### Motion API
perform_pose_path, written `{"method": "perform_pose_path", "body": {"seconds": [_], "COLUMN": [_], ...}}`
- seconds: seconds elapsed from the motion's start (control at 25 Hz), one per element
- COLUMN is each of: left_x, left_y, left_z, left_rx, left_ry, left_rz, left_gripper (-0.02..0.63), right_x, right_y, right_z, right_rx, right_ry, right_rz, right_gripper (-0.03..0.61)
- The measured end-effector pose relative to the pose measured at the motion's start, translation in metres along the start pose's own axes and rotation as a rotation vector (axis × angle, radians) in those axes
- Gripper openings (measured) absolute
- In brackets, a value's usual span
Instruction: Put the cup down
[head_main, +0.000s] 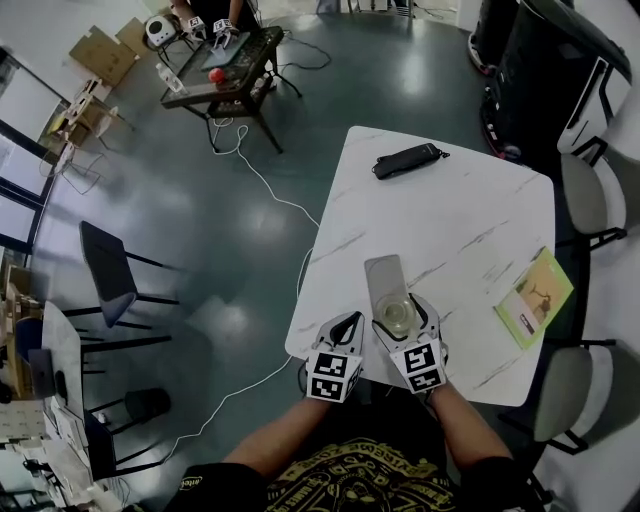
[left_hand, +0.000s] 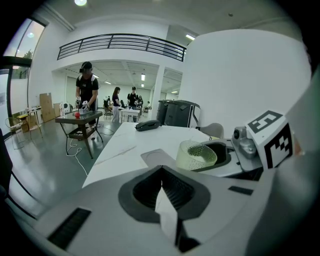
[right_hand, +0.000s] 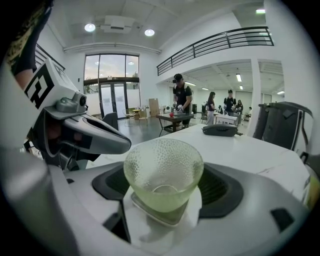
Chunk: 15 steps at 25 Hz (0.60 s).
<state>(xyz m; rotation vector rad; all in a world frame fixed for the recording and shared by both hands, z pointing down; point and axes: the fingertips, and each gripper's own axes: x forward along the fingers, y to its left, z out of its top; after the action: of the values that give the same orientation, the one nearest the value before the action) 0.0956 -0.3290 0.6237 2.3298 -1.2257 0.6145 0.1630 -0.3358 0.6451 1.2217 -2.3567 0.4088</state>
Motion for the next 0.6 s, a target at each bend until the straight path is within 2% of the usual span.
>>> {"method": "perform_pose_path", "body": {"seconds": [0.24,0.6], "left_x": [-0.012,-0.048], "left_y": [-0.004,-0.013], "left_z": [0.005,0.030], "left_rx": [-0.002,-0.004], "left_ry": [-0.018,-0.084], "left_rz": [-0.012,-0.049], "left_gripper": [0.011,0.011], "right_x": [-0.023,-0.073], "right_y": [-0.003,0.004], "right_z": [0.006,0.064], "right_rx": [0.033,0.036], "right_ry": [-0.017,-0.126], "right_rz": [-0.045,-0.133], "right_gripper": [0.390,0.390]}}
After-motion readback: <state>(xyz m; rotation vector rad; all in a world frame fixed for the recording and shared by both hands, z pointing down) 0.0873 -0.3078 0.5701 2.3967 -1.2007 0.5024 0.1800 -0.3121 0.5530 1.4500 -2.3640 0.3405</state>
